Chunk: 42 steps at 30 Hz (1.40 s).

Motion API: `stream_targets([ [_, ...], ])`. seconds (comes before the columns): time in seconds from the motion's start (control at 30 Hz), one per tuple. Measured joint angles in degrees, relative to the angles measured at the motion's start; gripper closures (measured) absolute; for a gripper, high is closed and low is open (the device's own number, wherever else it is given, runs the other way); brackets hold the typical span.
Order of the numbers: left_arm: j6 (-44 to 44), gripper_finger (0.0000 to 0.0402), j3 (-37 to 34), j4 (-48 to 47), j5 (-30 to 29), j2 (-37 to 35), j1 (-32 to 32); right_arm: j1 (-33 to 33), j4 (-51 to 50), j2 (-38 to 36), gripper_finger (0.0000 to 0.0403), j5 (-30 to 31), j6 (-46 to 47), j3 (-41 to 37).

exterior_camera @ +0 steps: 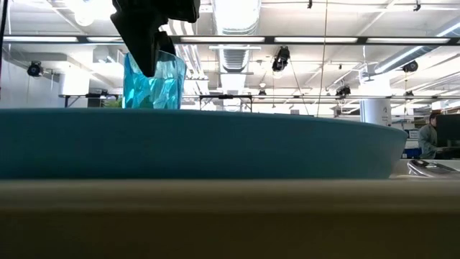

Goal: Pick and place plate/cup/fork/spoon on tray
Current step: Put the blue cup on the gray tray to the top left of the blue plate

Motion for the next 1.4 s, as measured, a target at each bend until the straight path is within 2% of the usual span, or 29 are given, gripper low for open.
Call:
stream_targets([
  [0.43, 1.5, 0.0401, -0.2, -0.2, -4.4, 0.0, 0.1, 0.0, 0.1, 0.0, 0.0312, 0.0, 0.4, 0.0],
  [0.73, 1.2, 0.0401, -0.2, -0.2, -4.3, 0.0, 0.1, 0.0, 0.1, 0.0, 0.0312, 0.0, 0.5, 0.0],
  [1.03, -1.4, 0.0400, -0.2, 0.0, -2.4, 0.0, 0.1, 0.0, 0.1, 0.0, 0.0312, 0.0, 0.3, 0.0],
  [1.4, -2.4, 0.0361, -0.3, -0.1, 1.6, 0.1, 0.0, 0.0, -0.1, 0.0, 0.0312, 0.0, 0.2, 0.0],
])
